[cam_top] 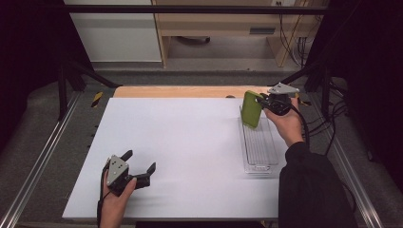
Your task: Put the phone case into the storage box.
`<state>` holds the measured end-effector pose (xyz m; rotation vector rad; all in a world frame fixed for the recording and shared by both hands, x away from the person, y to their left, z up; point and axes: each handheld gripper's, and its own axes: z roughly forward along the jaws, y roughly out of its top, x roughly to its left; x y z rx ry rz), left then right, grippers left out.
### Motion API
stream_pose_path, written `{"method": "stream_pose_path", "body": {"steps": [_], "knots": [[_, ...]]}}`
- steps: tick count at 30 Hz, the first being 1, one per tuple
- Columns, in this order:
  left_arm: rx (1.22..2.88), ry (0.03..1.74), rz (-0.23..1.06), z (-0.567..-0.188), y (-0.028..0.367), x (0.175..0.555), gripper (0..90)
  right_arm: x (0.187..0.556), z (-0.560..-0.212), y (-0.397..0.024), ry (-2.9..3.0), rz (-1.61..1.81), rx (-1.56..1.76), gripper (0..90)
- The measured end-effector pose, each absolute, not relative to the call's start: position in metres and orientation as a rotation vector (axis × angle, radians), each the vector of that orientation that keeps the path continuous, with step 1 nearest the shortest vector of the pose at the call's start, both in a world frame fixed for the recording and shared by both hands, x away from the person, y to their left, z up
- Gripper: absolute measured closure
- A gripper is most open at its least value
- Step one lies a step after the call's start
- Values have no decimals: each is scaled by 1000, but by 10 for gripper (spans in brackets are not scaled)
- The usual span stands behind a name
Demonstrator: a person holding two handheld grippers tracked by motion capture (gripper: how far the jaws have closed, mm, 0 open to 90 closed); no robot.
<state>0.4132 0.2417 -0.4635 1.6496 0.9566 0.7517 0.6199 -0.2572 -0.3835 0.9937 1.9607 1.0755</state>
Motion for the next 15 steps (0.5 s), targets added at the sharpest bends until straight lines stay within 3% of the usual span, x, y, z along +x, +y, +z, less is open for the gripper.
{"method": "stream_pose_path", "body": {"steps": [15], "knots": [[1651,957,754,-463,242,413,28,622,-385,-254,1934,1080,1016,758]]}}
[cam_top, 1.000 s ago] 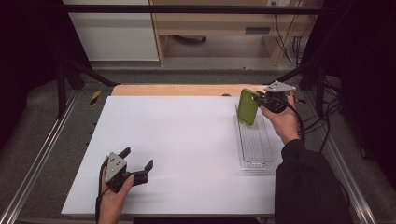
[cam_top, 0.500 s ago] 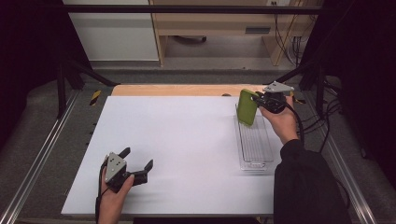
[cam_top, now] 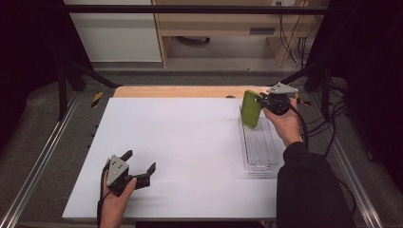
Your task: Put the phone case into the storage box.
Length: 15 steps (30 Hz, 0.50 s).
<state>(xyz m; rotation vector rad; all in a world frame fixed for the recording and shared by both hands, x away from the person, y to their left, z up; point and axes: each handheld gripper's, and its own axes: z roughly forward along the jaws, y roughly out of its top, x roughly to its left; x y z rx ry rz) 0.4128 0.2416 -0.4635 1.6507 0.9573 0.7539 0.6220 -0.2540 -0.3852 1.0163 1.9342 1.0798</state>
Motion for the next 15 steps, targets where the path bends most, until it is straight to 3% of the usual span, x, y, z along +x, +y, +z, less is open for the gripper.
{"method": "stream_pose_path", "body": {"steps": [15], "knots": [[1652,960,753,-464,242,413,28,624,-385,-246,1904,1051,1027,746]]}}
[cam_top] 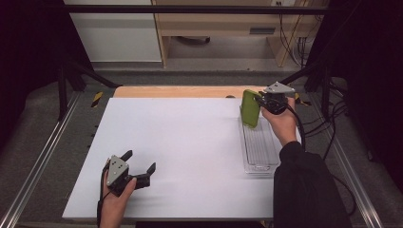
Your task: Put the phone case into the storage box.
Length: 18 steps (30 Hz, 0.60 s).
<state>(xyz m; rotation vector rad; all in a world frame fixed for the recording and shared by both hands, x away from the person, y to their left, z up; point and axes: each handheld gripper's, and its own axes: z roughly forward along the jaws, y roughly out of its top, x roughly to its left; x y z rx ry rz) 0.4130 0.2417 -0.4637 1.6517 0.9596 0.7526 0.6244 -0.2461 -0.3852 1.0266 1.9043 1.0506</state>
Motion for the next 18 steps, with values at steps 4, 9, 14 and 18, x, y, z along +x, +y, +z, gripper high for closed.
{"method": "stream_pose_path", "body": {"steps": [4,9,14,18], "knots": [[1650,960,754,-463,242,413,28,625,-385,-245,1895,1038,1034,744],[1649,959,754,-463,242,413,29,625,-386,-243,1887,1037,1038,744],[1645,960,753,-463,242,413,29,626,-386,-242,1883,1035,1042,742],[1647,957,755,-463,242,413,28,627,-386,-241,1881,1032,1050,738]]}}
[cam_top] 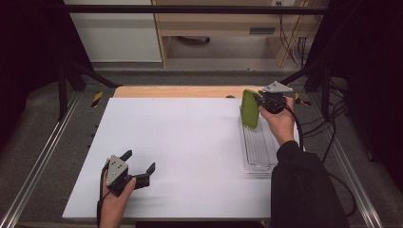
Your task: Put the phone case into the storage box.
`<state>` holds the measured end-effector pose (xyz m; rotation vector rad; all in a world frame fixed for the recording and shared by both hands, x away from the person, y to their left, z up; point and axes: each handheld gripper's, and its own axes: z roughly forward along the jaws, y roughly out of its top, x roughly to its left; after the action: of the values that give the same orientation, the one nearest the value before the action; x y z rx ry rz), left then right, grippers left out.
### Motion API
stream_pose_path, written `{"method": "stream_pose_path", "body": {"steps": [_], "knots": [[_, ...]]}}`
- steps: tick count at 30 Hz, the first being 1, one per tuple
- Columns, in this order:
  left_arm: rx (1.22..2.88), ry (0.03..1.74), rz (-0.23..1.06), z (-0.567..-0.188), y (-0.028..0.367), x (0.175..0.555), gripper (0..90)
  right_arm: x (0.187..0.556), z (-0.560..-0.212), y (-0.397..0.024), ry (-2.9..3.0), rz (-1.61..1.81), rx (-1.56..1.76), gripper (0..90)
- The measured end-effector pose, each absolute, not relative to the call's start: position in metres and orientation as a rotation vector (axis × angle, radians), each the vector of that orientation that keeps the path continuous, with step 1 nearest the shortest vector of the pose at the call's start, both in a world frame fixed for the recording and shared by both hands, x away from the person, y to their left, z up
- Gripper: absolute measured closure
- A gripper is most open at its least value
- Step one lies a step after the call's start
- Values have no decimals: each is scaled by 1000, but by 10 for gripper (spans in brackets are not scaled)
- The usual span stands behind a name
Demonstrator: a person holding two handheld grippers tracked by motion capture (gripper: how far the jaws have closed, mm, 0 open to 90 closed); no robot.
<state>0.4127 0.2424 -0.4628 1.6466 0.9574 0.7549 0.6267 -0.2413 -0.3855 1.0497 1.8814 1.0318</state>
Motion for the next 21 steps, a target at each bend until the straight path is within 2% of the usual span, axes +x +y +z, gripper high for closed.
{"method": "stream_pose_path", "body": {"steps": [21], "knots": [[1644,958,758,-463,242,413,28,633,-387,-243,1883,991,1088,735]]}}
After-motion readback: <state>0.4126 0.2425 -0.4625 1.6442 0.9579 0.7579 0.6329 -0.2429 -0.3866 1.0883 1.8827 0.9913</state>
